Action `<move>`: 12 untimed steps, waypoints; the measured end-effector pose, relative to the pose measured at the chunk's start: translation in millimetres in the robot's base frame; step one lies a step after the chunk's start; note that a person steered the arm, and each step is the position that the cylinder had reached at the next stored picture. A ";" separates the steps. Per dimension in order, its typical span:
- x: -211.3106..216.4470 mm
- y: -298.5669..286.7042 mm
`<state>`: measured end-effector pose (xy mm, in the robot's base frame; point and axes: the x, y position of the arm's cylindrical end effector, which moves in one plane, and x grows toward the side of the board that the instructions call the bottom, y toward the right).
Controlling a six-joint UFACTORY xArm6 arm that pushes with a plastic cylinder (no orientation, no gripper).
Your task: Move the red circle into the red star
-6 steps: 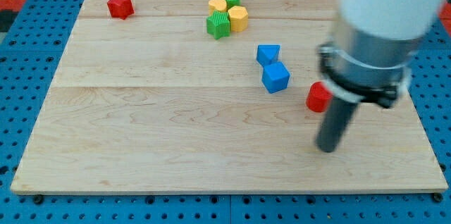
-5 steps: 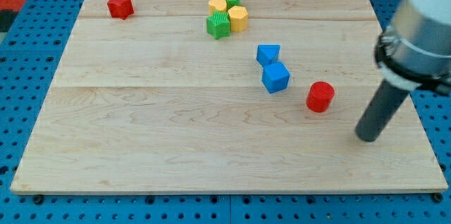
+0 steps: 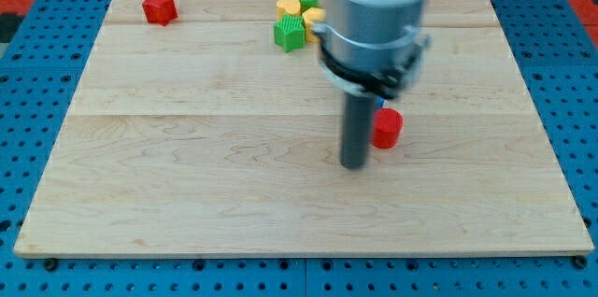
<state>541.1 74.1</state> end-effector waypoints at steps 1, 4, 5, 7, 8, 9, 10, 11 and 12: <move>17.2 38.2; -63.7 -2.7; -74.0 -34.9; -86.4 -126.5; -94.8 -191.1; -105.2 -239.1; -89.1 -269.5; -130.7 -276.5; -162.8 -276.5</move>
<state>378.3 -202.3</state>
